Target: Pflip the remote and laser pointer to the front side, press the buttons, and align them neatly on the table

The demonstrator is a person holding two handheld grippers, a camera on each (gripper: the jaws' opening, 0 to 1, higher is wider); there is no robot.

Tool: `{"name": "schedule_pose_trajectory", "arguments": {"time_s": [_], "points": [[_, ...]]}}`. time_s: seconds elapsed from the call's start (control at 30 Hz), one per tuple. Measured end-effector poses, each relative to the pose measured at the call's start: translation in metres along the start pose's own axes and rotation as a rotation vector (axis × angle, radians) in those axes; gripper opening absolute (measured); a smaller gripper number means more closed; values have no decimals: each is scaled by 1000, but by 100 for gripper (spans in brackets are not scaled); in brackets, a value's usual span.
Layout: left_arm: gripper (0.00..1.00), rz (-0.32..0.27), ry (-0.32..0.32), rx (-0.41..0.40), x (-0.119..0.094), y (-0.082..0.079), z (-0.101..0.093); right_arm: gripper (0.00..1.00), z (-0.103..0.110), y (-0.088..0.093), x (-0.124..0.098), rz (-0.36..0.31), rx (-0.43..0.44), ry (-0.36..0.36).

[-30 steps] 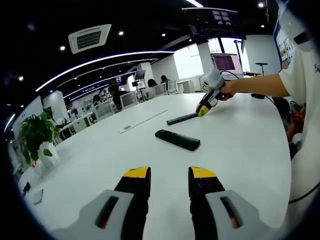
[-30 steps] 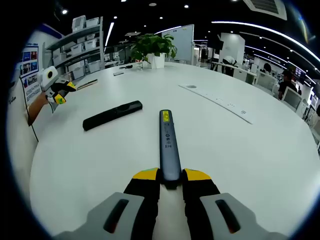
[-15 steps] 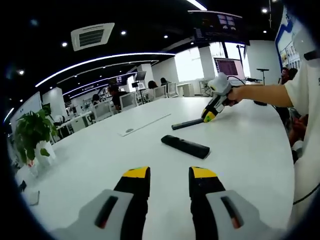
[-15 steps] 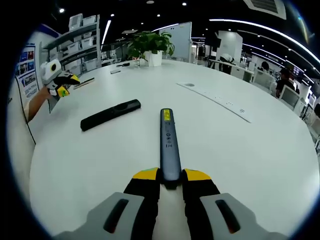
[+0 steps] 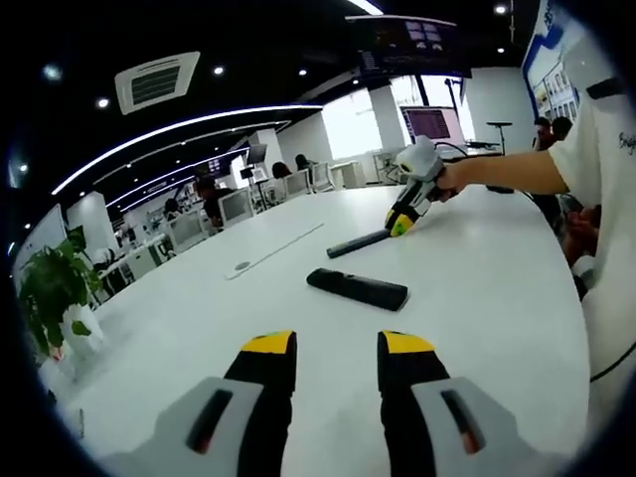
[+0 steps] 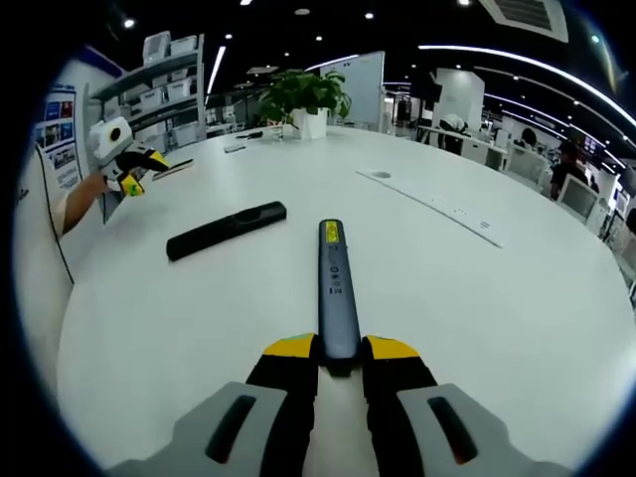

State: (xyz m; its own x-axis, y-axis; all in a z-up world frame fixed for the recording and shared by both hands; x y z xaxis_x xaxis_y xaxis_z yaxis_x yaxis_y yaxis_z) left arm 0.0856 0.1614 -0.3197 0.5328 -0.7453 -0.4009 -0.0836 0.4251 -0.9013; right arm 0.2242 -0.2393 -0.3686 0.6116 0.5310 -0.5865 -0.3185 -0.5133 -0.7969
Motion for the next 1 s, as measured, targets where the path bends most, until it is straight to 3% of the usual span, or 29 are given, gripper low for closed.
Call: {"name": "schedule_pose_trajectory", "arguments": {"time_s": [0.17, 0.27, 0.33, 0.43, 0.57, 0.73, 0.9, 1.0], "points": [[32, -8, -11, 24, 5, -1, 3, 20, 2, -2, -3, 7, -13, -1], [32, -62, 21, -76, 5, -5, 4, 20, 3, -1, -4, -1, -12, -5], [31, -37, 40, -146, 3, -5, 5, 20, 2, 0, -5, -14, -13, -11], [33, -34, 28, -145, 1, -8, 9, 20, 3, -1, -4, -16, -15, -13], [39, -8, 4, -65, 0, -11, 15, 20, 5, -1, -5, -15, -15, -13], [40, -31, 2, -93, 7, -19, 23, 20, 9, -2, -7, -15, -12, -7], [39, -9, -7, -80, 15, -21, 25, 20, 9, 0, -7, -33, -19, -12], [39, 0, -6, -121, 17, -19, 25, 20, 11, 0, -8, -35, -19, -13]]}}
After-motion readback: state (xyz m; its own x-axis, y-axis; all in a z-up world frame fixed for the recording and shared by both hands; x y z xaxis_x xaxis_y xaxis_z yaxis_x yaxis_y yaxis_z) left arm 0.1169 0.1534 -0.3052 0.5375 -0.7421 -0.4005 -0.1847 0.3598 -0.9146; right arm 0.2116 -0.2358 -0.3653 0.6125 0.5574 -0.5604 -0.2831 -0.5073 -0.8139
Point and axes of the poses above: the point that each gripper's makers call its tool centre point, and the gripper's own axes: x roughly forward along the fingers, z roughly to its left, y roughly out of its underside, the point moved 9 cm from there along -x, roughly backward along the fingers, and after that the axes turned 10 degrees about y, right-handed, at the moved point
